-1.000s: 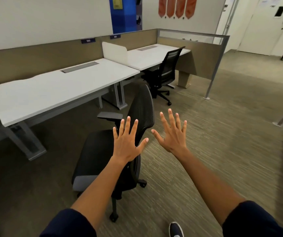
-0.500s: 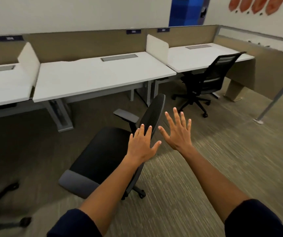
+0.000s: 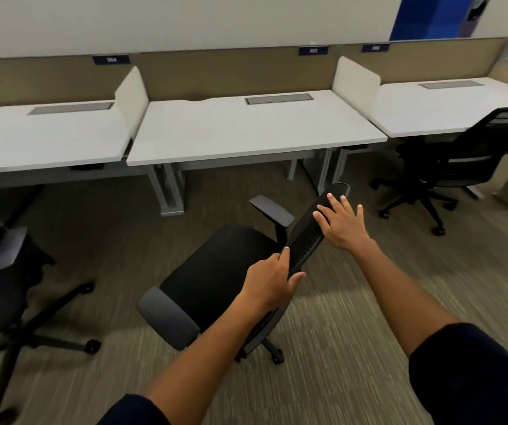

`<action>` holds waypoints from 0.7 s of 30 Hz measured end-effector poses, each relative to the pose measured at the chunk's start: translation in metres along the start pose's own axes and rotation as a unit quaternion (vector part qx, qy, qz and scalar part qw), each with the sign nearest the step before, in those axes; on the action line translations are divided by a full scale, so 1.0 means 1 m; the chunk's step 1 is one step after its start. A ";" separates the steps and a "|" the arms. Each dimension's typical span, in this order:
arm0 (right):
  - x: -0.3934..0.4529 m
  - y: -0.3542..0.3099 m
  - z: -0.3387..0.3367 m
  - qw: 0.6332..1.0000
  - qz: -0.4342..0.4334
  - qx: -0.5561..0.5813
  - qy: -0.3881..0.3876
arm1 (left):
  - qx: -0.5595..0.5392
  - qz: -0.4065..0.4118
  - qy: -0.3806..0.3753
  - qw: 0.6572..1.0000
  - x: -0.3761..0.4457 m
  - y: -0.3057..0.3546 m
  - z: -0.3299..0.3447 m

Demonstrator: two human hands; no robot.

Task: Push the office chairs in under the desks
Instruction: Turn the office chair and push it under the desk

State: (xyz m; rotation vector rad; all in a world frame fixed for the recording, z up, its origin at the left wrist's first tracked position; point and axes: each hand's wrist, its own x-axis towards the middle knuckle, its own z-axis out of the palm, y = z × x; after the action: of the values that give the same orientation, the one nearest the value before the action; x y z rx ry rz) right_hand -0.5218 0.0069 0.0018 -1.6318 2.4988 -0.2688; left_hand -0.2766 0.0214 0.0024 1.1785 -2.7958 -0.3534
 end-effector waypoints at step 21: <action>0.065 -0.009 0.020 0.983 -0.129 -0.021 0.132 | 0.055 0.083 0.001 0.995 0.034 -0.158 -0.045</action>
State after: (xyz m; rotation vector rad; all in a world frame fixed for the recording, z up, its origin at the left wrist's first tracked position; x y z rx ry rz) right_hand -0.5356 -0.0573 -0.0168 -2.0635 2.4823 -0.4954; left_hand -0.1825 -0.1176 0.0068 0.9534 -2.9182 -0.1877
